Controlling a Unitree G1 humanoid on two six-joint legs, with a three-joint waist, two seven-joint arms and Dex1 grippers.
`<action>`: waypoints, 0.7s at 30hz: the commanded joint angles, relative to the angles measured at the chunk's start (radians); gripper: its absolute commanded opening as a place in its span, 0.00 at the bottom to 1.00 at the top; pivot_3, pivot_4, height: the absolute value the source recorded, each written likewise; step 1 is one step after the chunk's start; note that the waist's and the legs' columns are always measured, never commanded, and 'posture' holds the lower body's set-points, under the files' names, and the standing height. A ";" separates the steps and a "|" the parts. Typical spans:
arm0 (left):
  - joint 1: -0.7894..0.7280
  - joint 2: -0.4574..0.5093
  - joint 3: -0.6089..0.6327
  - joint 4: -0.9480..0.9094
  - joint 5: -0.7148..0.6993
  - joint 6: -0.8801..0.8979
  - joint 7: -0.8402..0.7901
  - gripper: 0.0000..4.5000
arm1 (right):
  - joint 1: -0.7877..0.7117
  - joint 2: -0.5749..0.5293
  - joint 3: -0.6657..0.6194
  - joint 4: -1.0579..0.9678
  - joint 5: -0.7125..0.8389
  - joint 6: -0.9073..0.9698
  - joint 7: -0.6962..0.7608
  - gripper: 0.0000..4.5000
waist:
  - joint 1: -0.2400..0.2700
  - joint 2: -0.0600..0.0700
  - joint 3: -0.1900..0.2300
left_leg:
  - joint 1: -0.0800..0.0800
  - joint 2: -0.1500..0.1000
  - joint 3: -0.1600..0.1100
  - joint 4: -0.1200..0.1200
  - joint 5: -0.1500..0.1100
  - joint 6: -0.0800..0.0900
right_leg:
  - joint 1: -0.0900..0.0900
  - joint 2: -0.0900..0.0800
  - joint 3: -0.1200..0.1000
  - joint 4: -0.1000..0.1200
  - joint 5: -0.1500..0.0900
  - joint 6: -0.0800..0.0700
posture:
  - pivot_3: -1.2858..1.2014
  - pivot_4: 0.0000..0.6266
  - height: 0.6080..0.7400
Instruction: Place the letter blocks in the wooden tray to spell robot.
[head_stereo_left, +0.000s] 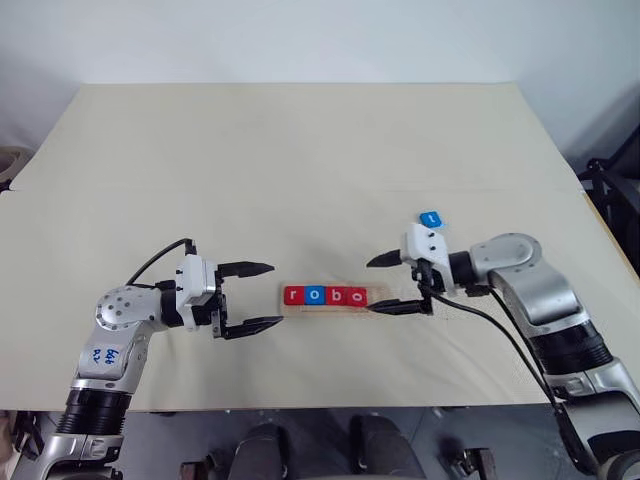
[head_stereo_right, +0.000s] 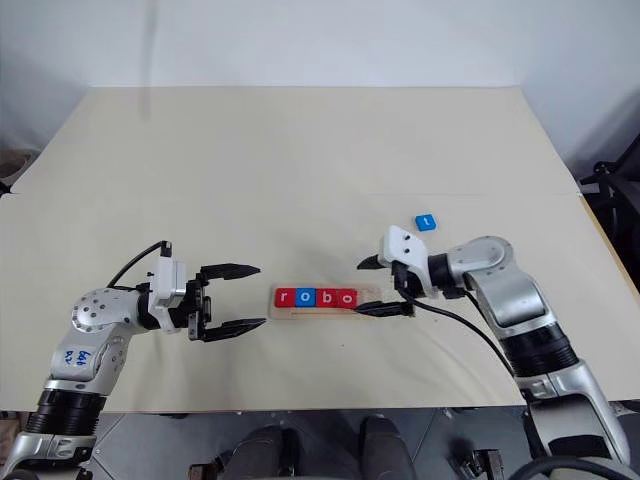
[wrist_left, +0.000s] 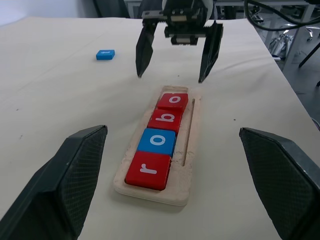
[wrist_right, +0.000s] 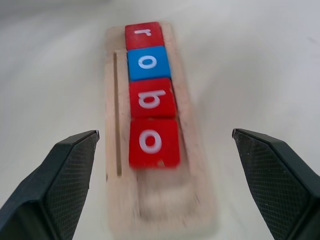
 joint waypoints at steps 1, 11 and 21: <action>-0.003 0.001 0.008 -0.022 -0.006 -0.008 -0.002 1.00 | 0.047 -0.037 -0.077 -0.077 0.056 0.032 -0.014 0.87 | 0.000 0.000 0.000 | 0.000 0.000 0.000 0.000 0.000 0.000 | 0.000 0.000 0.000 0.000 0.000 0.000 | 0.52 0.24 1.00; -0.030 -0.002 -0.001 0.004 -0.002 -0.008 -0.016 1.00 | 0.151 -0.020 -0.034 -0.189 0.057 0.088 -0.080 0.12 | 0.000 0.000 0.000 | 0.000 0.000 0.000 0.000 0.000 0.000 | 0.000 0.000 0.000 0.000 0.000 -0.001 | 0.52 0.24 1.00; -0.026 0.002 0.000 0.000 -0.002 -0.010 -0.016 1.00 | 0.117 0.031 0.037 -0.182 0.049 0.150 -0.136 0.01 | -0.001 0.000 0.000 | 0.000 0.000 0.000 0.000 0.000 0.000 | -0.001 0.000 0.000 0.000 0.000 -0.001 | 0.52 0.24 1.00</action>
